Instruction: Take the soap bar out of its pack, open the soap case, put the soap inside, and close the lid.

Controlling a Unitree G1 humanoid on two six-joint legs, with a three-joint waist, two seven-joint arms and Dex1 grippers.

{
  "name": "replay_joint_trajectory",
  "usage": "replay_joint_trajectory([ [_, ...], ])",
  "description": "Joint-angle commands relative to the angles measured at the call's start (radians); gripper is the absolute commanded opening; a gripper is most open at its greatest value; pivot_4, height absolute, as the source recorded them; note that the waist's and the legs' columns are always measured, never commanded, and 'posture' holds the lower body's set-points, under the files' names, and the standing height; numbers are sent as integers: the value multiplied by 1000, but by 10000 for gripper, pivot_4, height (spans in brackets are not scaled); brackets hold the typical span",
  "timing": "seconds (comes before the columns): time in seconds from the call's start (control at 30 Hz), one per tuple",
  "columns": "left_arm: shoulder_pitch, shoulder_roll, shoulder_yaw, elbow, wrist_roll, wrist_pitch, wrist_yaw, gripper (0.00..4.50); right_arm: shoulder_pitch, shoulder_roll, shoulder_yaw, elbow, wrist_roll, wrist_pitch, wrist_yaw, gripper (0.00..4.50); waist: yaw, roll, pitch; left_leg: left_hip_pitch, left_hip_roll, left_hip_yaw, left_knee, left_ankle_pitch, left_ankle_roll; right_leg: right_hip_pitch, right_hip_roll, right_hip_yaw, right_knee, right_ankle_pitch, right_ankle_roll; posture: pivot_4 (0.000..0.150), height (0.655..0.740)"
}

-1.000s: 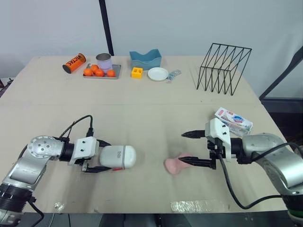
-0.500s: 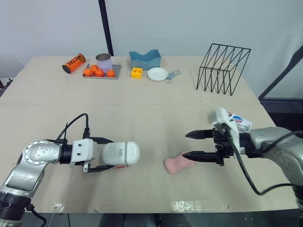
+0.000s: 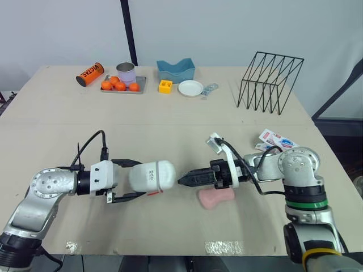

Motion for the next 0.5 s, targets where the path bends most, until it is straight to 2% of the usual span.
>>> replay_joint_trajectory([
  [0.03,2,-3,0,-42,-4,-3,12,34691,-38,12,-22,52,120,3,-85,45000,0,0,0,0,0,0,0,0,0,0,0,0,0,0,0,1500,7400],
  [0.5,-26,-24,-63,-12,52,-19,23,34691,-31,91,-26,117,316,3,-347,45000,-2,0,0,-3,0,0,1,0,1,-3,1,0,1,0,0,1500,7400],
])
